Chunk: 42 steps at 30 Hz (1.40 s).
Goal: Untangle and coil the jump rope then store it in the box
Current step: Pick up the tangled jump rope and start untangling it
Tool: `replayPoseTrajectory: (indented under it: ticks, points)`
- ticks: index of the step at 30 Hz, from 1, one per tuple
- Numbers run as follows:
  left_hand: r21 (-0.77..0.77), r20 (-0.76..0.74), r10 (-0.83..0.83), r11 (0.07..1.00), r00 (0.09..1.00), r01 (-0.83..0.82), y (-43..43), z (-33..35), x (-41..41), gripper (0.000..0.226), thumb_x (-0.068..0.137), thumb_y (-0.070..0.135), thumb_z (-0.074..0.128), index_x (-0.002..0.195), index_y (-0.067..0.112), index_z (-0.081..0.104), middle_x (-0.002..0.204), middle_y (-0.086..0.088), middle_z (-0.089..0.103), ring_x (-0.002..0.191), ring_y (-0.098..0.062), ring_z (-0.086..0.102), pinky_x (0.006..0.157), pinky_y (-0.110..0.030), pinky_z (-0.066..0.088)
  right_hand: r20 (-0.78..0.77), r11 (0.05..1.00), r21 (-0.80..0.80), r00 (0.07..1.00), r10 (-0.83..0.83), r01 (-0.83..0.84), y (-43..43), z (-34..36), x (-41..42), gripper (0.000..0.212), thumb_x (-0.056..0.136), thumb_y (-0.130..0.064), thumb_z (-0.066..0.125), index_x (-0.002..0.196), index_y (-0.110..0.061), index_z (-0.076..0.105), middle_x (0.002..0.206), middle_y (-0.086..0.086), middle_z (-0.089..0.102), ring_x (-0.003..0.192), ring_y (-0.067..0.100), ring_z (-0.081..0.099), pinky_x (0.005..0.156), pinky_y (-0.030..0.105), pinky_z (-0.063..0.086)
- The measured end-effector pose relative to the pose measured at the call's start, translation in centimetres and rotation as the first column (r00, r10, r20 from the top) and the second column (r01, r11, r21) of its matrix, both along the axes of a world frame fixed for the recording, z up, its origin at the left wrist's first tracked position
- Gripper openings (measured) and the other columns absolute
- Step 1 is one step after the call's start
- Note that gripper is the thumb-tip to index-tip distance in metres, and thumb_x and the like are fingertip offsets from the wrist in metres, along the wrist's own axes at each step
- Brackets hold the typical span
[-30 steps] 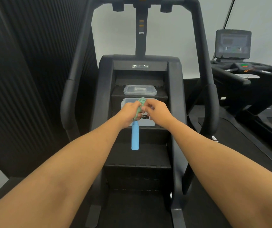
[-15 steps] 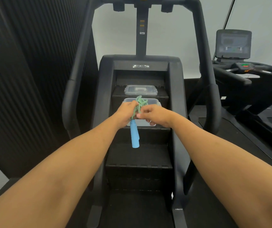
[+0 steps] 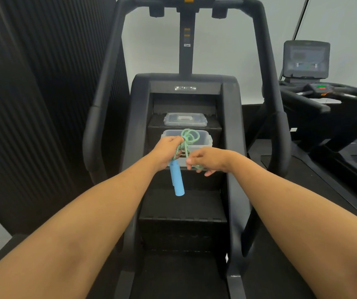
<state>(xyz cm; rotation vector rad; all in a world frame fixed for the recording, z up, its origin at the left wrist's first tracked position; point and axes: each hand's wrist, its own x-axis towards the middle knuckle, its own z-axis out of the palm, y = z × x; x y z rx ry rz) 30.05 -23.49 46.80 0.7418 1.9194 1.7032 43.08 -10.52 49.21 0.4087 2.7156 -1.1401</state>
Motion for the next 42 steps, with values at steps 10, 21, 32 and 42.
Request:
replayPoseTrajectory:
  ticks: [10, 21, 32, 42]
  points:
    - [0.038, 0.168, 0.083, 0.995, 0.982, -0.090, 1.0, -2.4, 0.1, 0.022, 0.103, 0.025, 0.057, 0.099, 0.008, 0.071, 0.089, -0.012, 0.066, 0.071, -0.015, 0.056, 0.064, -0.029, 0.048, -0.459, 0.882, 0.209, 0.839, -0.293, 0.423, 0.5, -1.3, -0.5, 0.028, 0.094, -0.034, 0.066, 0.118, -0.022, 0.055, 0.117, -0.001, 0.041, 0.091, 0.020, 0.054, 0.077, 0.033, 0.048]
    - [0.102, 0.140, 0.084, 0.990, 0.987, -0.098, 3.5, -1.8, 2.9, 0.037, 0.109, 0.033, 0.047, 0.119, 0.009, 0.073, 0.109, -0.012, 0.077, 0.105, -0.028, 0.072, 0.096, -0.045, 0.059, -0.535, 0.769, 0.204, 0.727, -0.430, 0.605, -1.4, -1.3, -3.4, 0.021, 0.099, -0.023, 0.064, 0.099, -0.005, 0.074, 0.086, 0.010, 0.072, 0.074, 0.021, 0.070, 0.064, 0.029, 0.059]
    - [0.161, 0.200, -0.080, 0.986, 0.976, 0.048, 2.7, -2.6, 2.6, 0.027, 0.107, 0.016, 0.051, 0.116, 0.002, 0.073, 0.108, -0.013, 0.077, 0.098, -0.023, 0.075, 0.086, -0.036, 0.062, -0.427, 0.844, 0.088, 0.786, -0.448, 0.529, -0.5, -2.2, -3.3, 0.023, 0.094, -0.022, 0.070, 0.082, -0.007, 0.056, 0.073, 0.007, 0.057, 0.060, 0.016, 0.055, 0.054, 0.023, 0.044]
    - [0.052, 0.193, 0.143, 0.986, 0.971, -0.156, 3.5, -1.8, 0.6, 0.027, 0.105, 0.022, 0.053, 0.110, 0.008, 0.075, 0.109, -0.017, 0.075, 0.100, -0.028, 0.073, 0.085, -0.040, 0.061, -0.456, 0.836, -0.369, 0.705, -0.543, 0.406, -1.4, -2.7, -3.1, 0.016, 0.100, -0.022, 0.058, 0.105, -0.008, 0.062, 0.102, 0.010, 0.069, 0.095, 0.023, 0.072, 0.079, 0.036, 0.064]
